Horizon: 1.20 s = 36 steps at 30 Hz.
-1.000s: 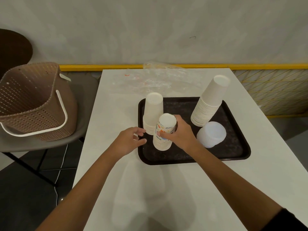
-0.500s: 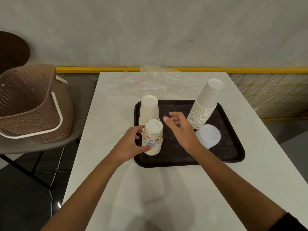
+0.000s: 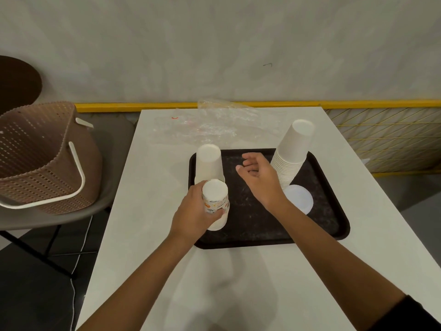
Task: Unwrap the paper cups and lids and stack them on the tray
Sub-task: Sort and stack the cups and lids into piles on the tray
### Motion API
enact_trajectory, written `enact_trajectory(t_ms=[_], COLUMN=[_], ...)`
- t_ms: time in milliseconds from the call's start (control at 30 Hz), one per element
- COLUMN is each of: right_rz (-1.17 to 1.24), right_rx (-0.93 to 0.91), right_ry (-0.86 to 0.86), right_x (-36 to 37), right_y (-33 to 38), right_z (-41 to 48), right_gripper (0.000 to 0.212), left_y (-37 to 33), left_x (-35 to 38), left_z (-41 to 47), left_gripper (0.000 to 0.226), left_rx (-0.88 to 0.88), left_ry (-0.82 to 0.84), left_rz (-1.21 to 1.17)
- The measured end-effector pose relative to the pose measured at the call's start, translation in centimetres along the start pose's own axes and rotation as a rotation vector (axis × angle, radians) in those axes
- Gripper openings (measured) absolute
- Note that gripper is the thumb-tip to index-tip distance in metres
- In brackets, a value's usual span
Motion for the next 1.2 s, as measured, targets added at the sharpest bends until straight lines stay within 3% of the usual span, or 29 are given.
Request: enact_trajectory(t_ms=[200,300,367,500,600,800,1200], right_rz=[0.049,-0.047,-0.101,-0.082,-0.019,-0.063,-0.053], right_rx=[-0.071,-0.069,-0.008,0.156,0.211,0.248,0.126], right_ry=[-0.355,-0.588,-0.653,-0.443,-0.263,-0.218,-0.077], right_x=[-3.7,-6.2,-7.7,-8.4,-7.7,-6.9,-3.9], right_y=[-0.5,-1.7,-2.8,-5.5,-6.8,-7.9,-5.7], right_z=[0.6,1.2,2.0,3.9,5.0,6.3,5.0], right_gripper=[0.038,0.054,0.069,0.096,0.104,0.085,0.079], left_y=[0.4,0.3,0.2,-0.1,-0.4,-0.3,-0.4], left_x=[-0.6,-0.7,-0.6,-0.5,-0.5,-0.7,-0.8], left_z=[0.6,0.7,0.7,0.8,1.0,1.1,1.2], left_gripper=[0.077,0.077,0.077,0.077,0.077,0.075,0.076], left_rx=[-0.062,-0.068,-0.072,-0.068,-0.073,-0.08,-0.115], left_ry=[-0.046,-0.042,-0.047,-0.055,-0.049,-0.034,-0.031], left_rz=[-0.014,-0.012,-0.017,-0.032,-0.035,-0.045,-0.015])
Point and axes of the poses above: each hand's wrist, its own z-axis towards the middle knuckle, its own x-axis out of the palm, y = z × x, the point moved 2 cm from there along z, towards the middle knuckle, and after that the axes turned 10 degrees about -z, right-handed, at the moved point
